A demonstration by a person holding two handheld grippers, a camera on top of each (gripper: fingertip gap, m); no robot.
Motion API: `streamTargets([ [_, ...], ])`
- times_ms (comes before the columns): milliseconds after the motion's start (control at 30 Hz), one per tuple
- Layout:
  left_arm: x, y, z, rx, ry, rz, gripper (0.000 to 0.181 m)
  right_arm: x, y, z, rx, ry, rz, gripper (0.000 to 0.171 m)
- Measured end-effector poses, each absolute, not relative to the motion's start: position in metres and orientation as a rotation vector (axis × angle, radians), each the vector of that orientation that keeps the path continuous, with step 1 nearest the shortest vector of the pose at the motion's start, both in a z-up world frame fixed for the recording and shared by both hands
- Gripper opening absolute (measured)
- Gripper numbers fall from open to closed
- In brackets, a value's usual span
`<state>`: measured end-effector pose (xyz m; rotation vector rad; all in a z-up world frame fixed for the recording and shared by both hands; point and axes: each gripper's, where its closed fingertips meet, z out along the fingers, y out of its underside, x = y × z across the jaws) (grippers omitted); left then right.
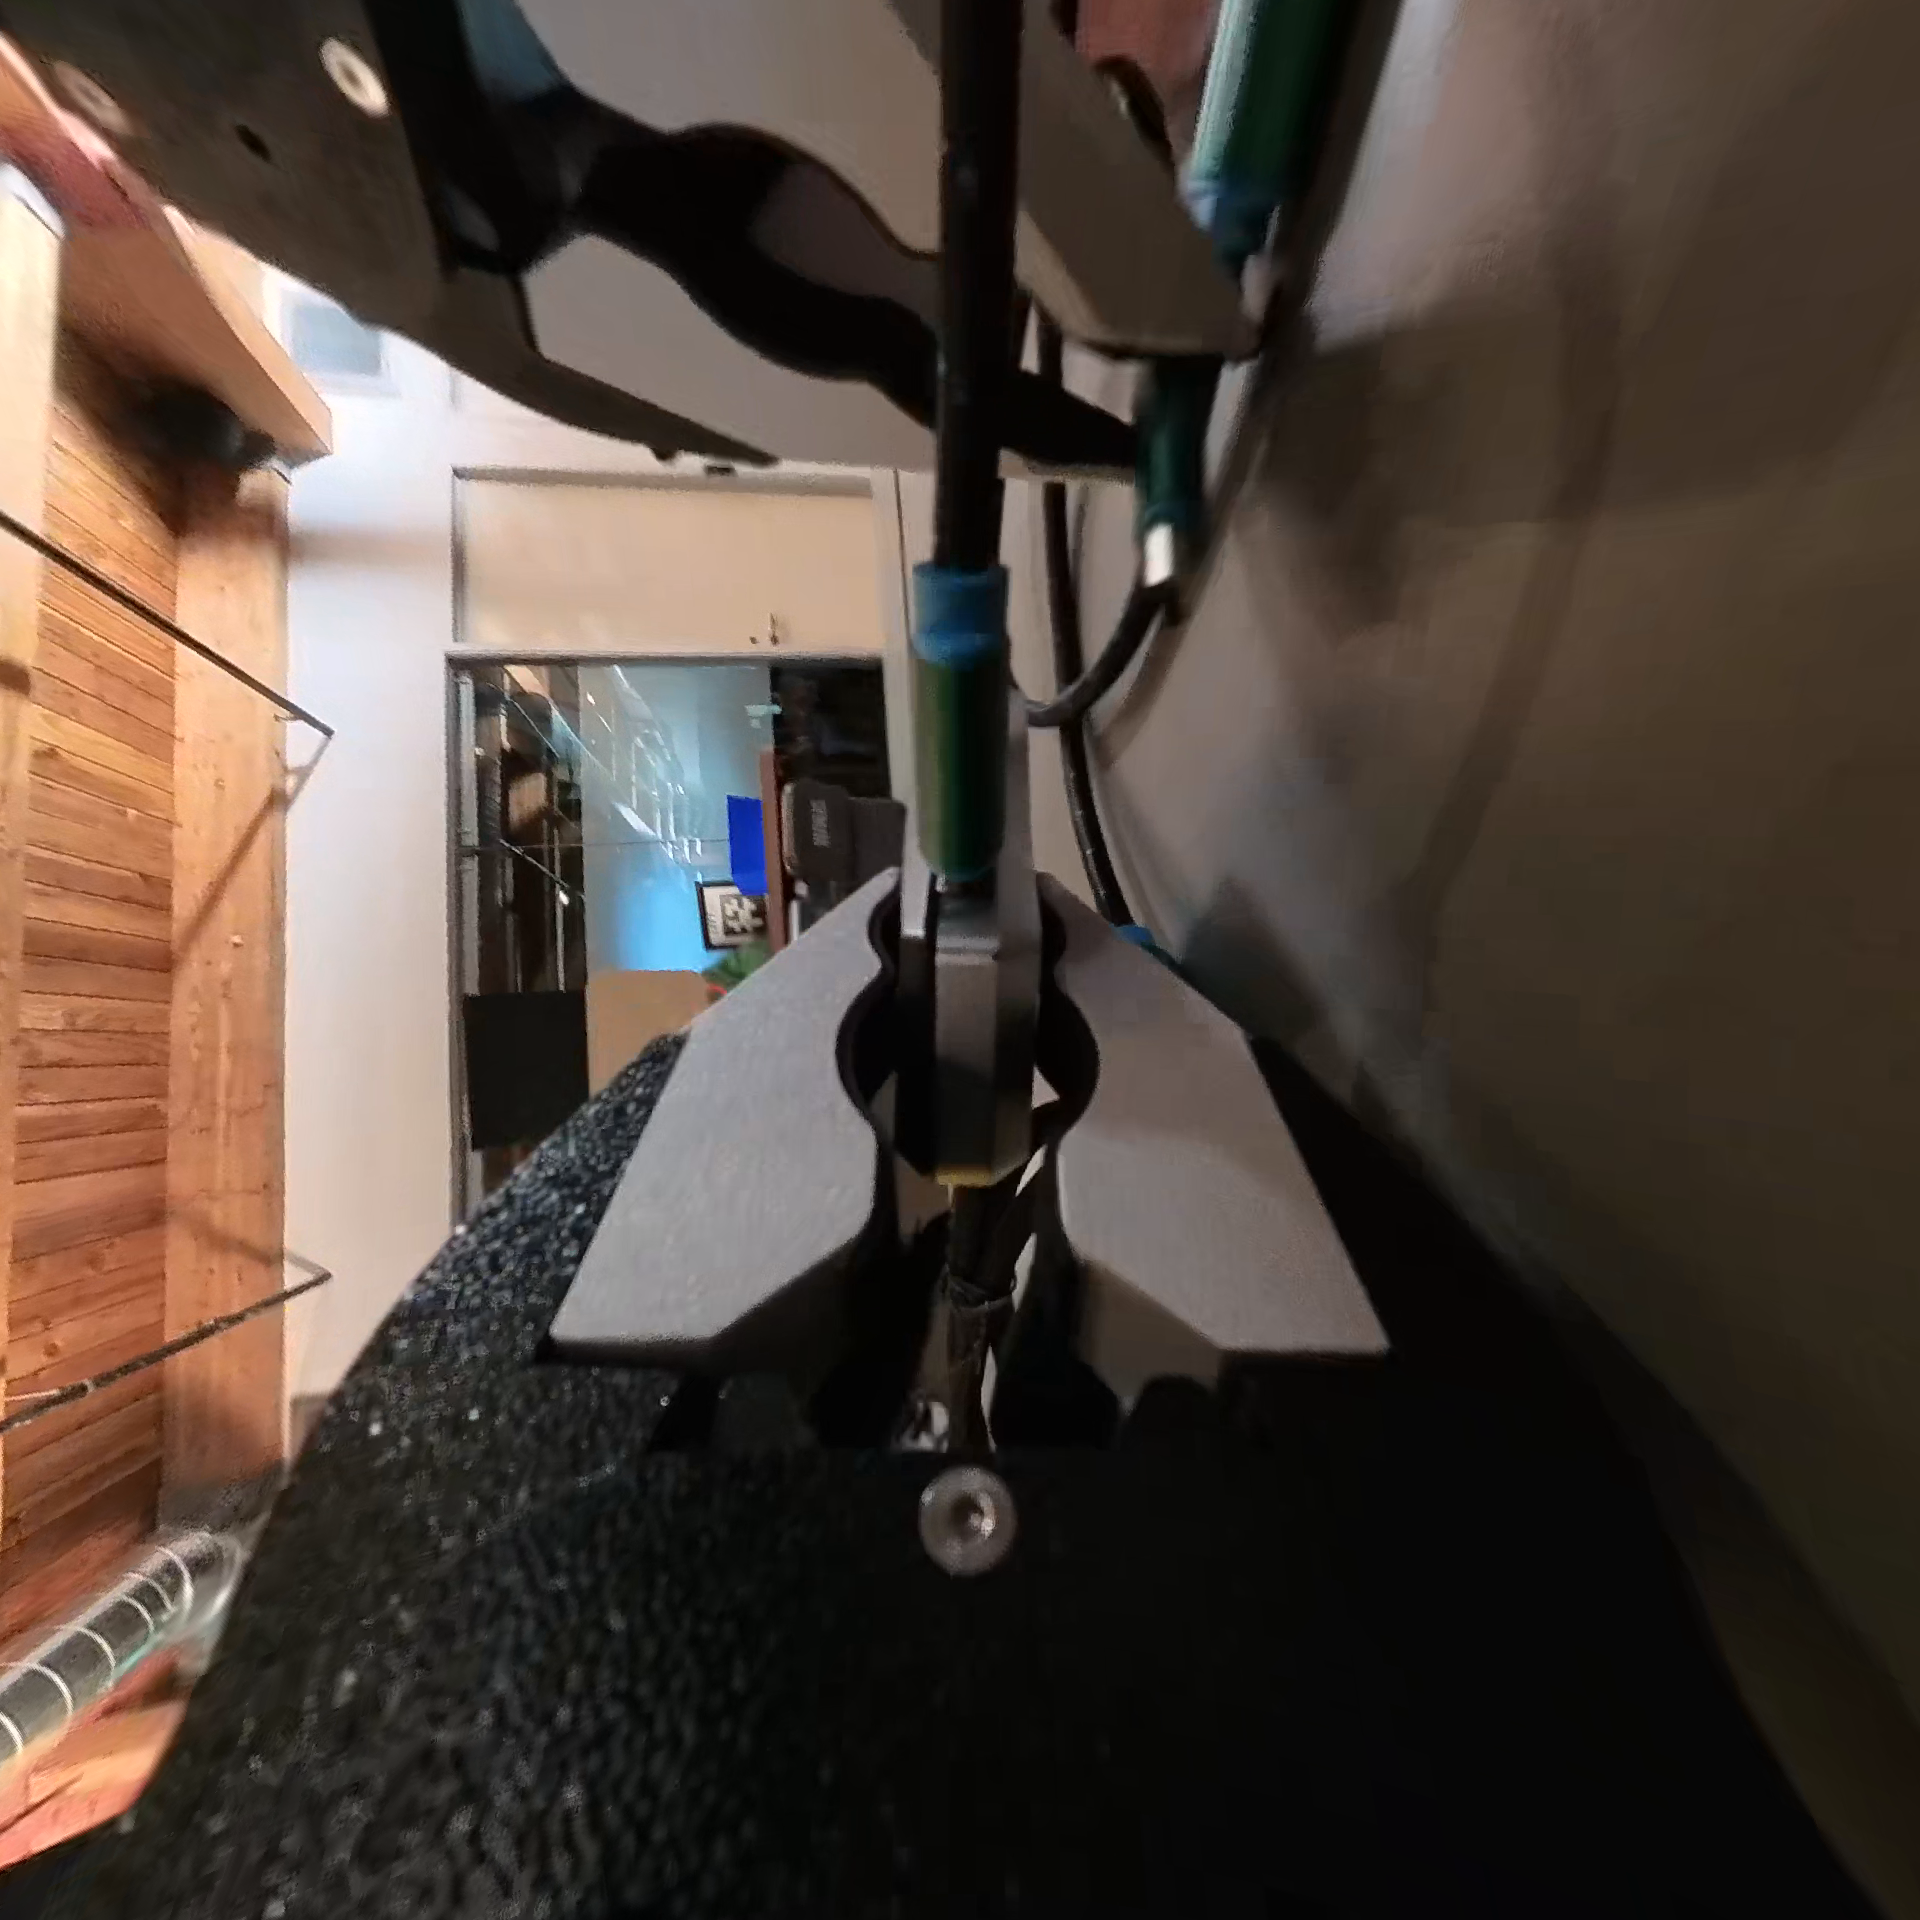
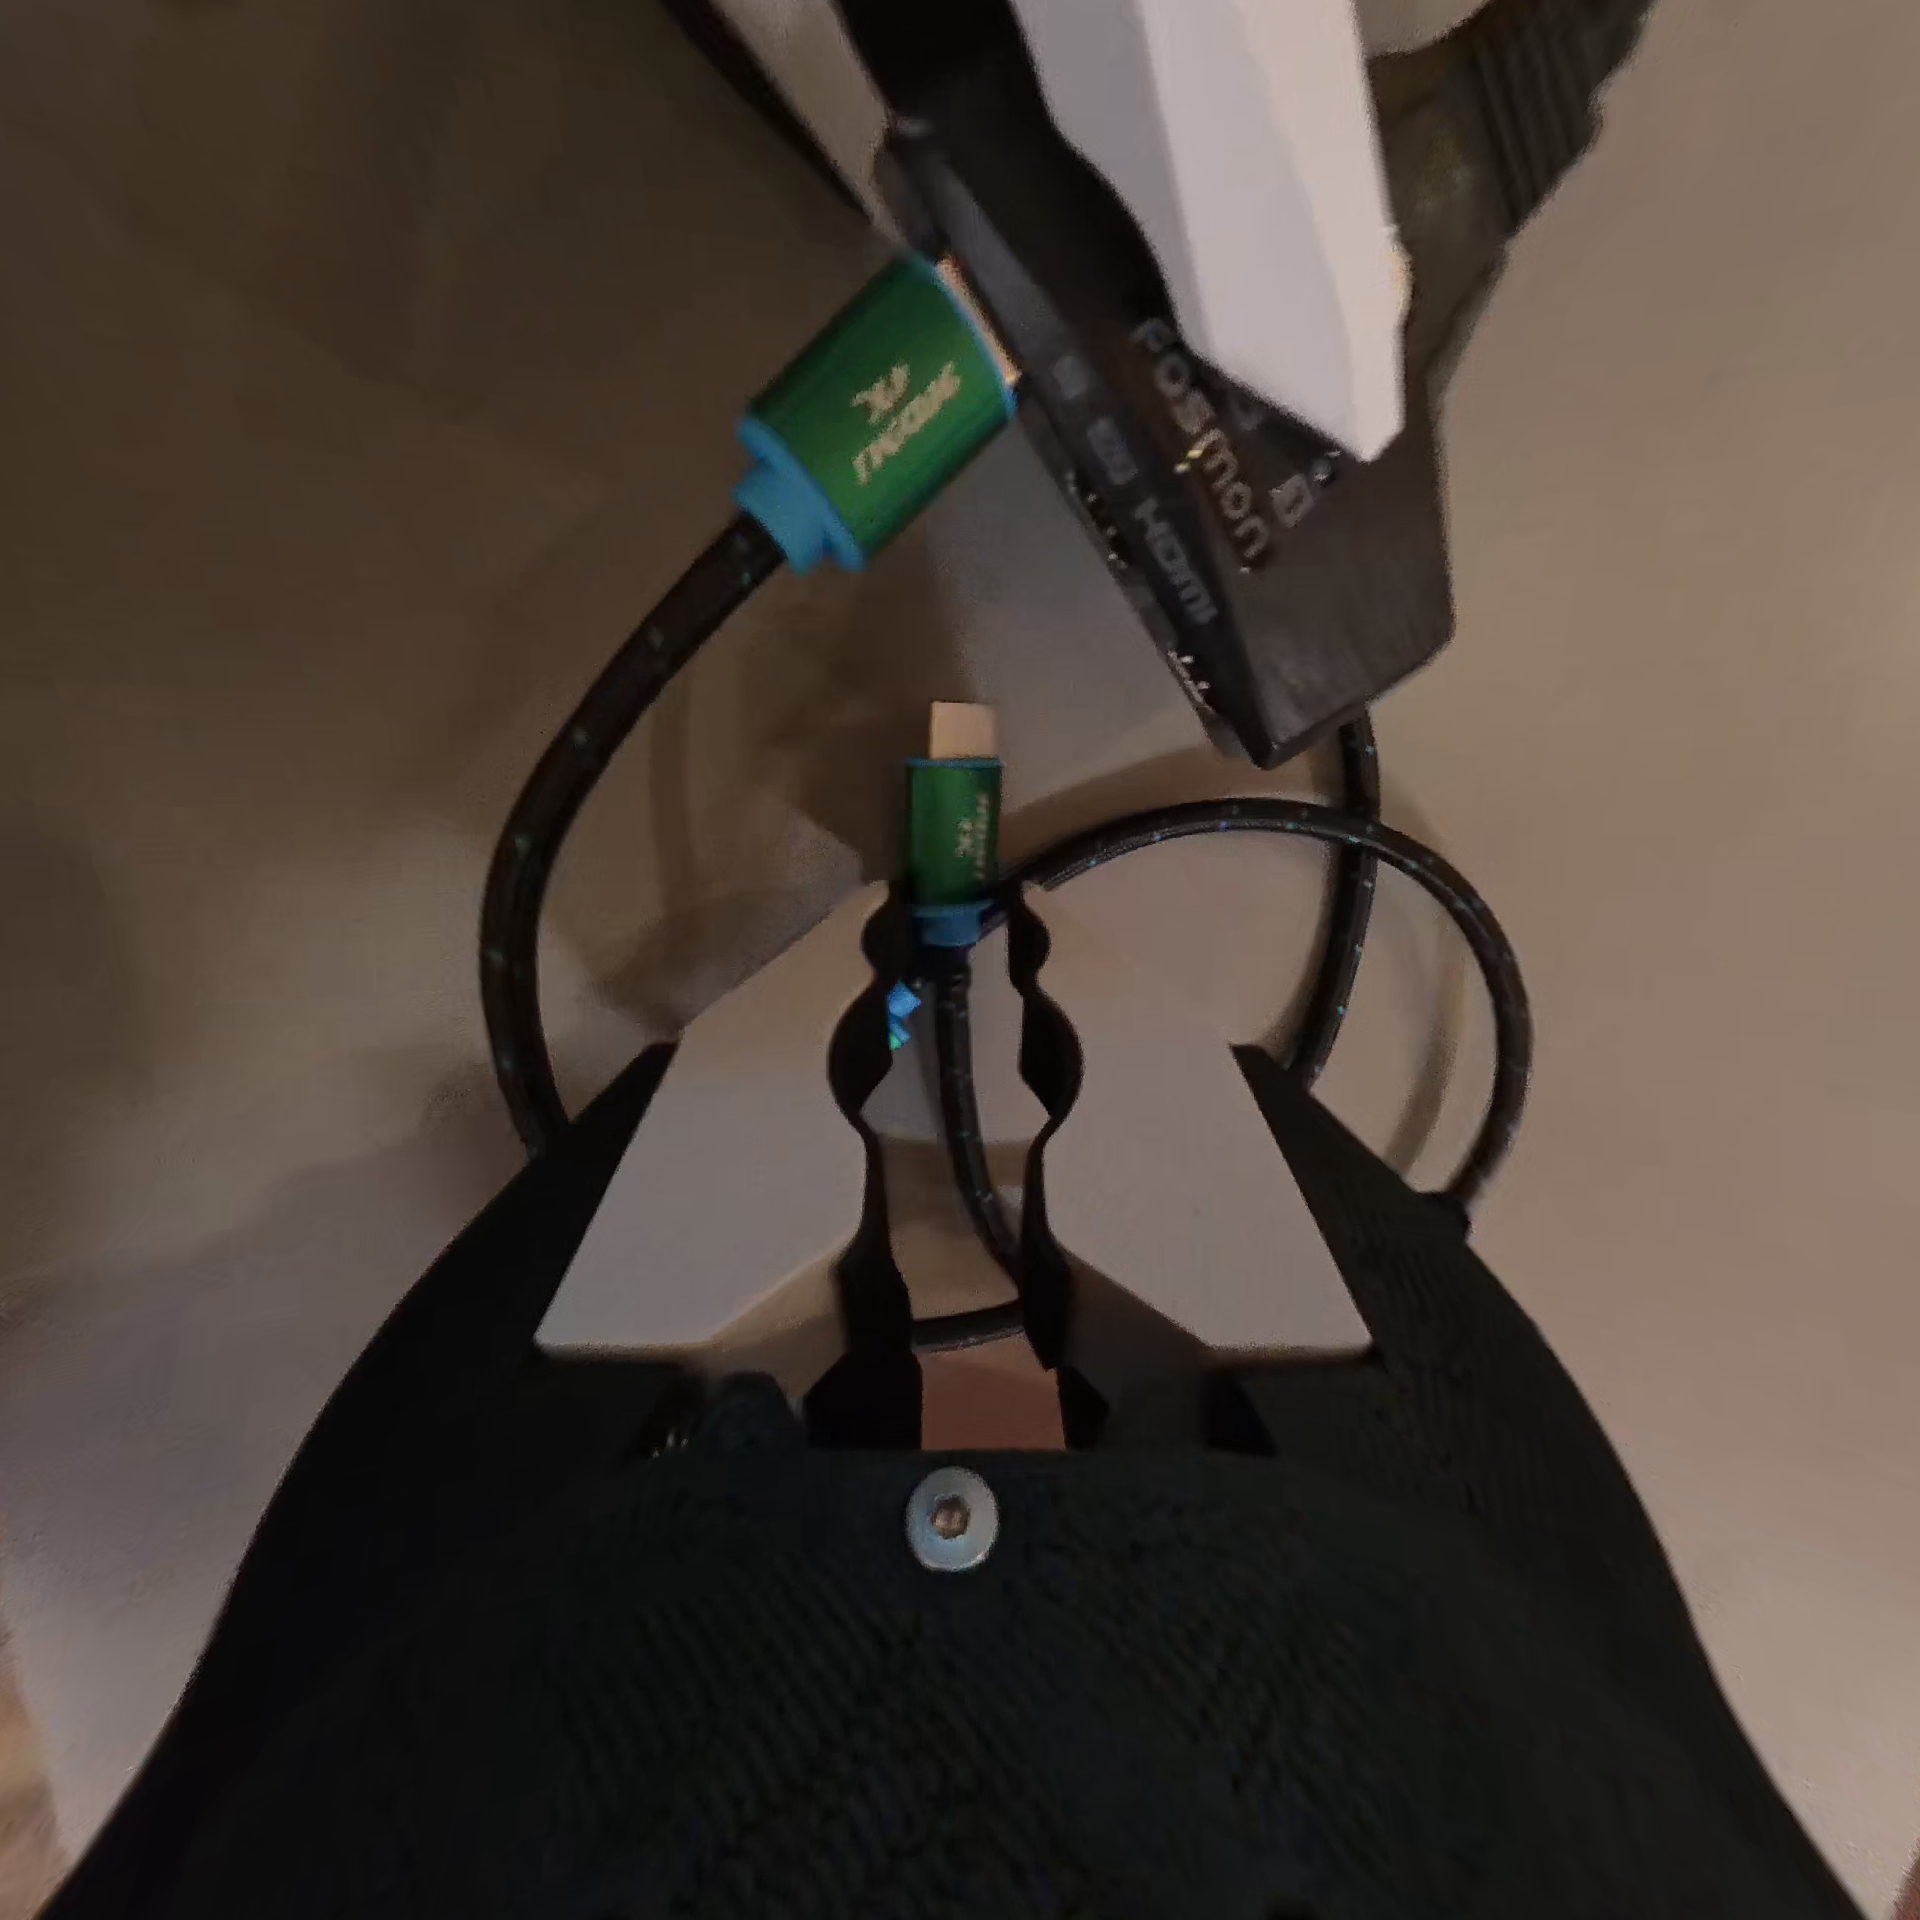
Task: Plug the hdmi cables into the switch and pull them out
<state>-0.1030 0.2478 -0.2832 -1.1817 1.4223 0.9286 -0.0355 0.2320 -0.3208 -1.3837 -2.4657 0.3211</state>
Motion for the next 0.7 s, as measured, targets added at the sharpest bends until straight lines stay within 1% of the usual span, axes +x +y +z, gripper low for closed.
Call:
streamTargets([
  [67,-0.107,0.249,-0.289,-1.252,1.434,0.956,0.019,-0.042,0.241,-0.317,-1.391,-2.344,0.27,0.014],
  [367,-0.109,0.254,-0.3,-1.404,1.426,1.102,0.018,-0.051,0.258,-0.317,-1.587,-1.973,0.242,0.012],
  [567,-0.11,0.255,-0.301,-1.501,1.374,1.167,0.019,-0.052,0.262,-0.317,-1.727,-1.829,0.294,0.012],
  [700,-0.109,0.255,-0.302,-1.558,1.355,1.157,0.019,-0.051,0.266,-0.316,-1.684,-1.782,0.197,0.012],
])
